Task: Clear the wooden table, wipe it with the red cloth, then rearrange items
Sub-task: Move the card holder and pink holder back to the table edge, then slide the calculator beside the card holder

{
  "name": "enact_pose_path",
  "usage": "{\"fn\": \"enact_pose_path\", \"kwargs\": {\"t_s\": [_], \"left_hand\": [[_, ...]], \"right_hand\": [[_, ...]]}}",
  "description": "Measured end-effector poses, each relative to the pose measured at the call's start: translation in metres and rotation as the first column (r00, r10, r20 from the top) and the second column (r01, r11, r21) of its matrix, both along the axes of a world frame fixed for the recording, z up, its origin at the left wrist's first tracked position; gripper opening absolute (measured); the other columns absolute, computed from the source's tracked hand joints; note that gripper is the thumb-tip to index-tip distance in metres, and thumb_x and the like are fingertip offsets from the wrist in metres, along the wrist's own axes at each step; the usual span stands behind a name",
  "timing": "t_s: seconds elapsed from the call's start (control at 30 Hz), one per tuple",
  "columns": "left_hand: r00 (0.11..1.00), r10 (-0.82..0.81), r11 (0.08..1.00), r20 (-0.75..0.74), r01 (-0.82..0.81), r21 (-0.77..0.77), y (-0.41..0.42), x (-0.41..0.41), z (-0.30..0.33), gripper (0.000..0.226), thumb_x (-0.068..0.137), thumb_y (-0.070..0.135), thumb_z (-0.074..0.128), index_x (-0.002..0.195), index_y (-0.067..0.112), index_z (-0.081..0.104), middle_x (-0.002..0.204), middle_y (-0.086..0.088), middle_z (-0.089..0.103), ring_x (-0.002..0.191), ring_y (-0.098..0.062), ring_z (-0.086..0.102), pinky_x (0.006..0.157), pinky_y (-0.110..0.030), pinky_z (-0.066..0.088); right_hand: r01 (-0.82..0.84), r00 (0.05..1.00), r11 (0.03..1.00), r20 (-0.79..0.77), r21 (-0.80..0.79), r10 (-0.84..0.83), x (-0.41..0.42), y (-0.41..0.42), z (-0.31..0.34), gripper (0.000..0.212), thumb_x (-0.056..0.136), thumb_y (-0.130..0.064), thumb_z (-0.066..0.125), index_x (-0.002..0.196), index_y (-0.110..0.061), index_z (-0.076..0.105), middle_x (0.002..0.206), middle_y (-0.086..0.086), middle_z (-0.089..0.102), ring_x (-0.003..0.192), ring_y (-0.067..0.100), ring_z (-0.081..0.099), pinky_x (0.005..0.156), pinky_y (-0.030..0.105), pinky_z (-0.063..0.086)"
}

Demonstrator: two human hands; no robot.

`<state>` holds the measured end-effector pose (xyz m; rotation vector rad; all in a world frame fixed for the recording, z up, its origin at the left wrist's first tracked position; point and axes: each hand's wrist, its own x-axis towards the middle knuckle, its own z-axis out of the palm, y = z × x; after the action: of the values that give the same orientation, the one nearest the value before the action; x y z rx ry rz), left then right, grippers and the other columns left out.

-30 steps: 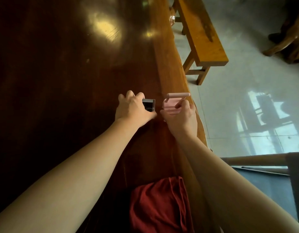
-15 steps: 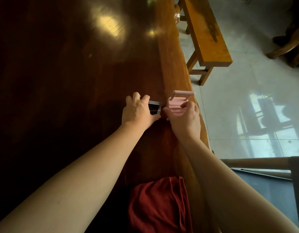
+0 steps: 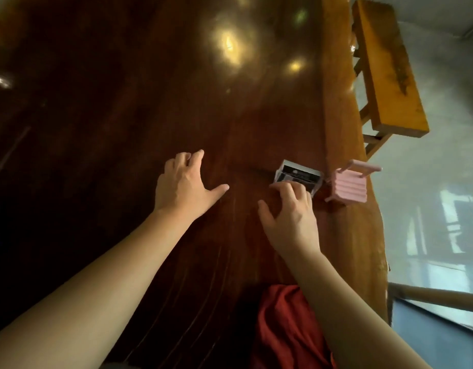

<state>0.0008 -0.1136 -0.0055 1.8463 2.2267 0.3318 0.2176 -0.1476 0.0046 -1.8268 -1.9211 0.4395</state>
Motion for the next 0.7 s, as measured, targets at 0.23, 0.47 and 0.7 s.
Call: {"fn": "enact_pose_path", "kwargs": {"t_s": [0.23, 0.47, 0.7], "left_hand": [[0.962, 0.266, 0.963, -0.062, -0.268, -0.019, -0.06, -0.118, 0.009, 0.101, 0.072, 0.078, 0.061, 0.15, 0.02, 0.033, 0.151, -0.014, 0.044, 0.141, -0.036, 0.034, 0.101, -0.056, 0.044], [0.859, 0.493, 0.868, -0.137, -0.496, 0.02, -0.125, -0.223, 0.007, 0.107, 0.071, 0.076, 0.066, 0.151, 0.015, 0.03, 0.154, -0.022, 0.037, 0.145, -0.045, 0.025, 0.108, -0.062, 0.035], [0.722, 0.685, 0.721, -0.099, -0.691, -0.048, -0.166, -0.294, -0.012, 0.12, 0.066, 0.076, 0.071, 0.154, 0.018, 0.012, 0.158, -0.024, 0.026, 0.146, -0.048, 0.018, 0.11, -0.068, 0.029]], "right_hand": [[-0.255, 0.966, 0.959, 0.008, -0.119, 0.258, -0.108, -0.016, -0.01, 0.046, 0.091, -0.039, 0.067, 0.133, -0.022, 0.058, 0.137, 0.003, 0.056, 0.128, 0.023, 0.05, 0.092, 0.04, 0.054], [-0.443, 0.893, 0.884, 0.014, -0.147, 0.45, -0.203, -0.037, -0.022, 0.044, 0.09, -0.04, 0.068, 0.13, -0.024, 0.06, 0.134, 0.0, 0.058, 0.122, 0.021, 0.053, 0.082, 0.035, 0.053], [-0.546, 0.826, 0.812, 0.027, -0.207, 0.562, -0.261, -0.055, -0.032, 0.042, 0.09, -0.038, 0.066, 0.129, -0.024, 0.06, 0.135, -0.001, 0.057, 0.122, 0.022, 0.053, 0.086, 0.038, 0.052]]}}
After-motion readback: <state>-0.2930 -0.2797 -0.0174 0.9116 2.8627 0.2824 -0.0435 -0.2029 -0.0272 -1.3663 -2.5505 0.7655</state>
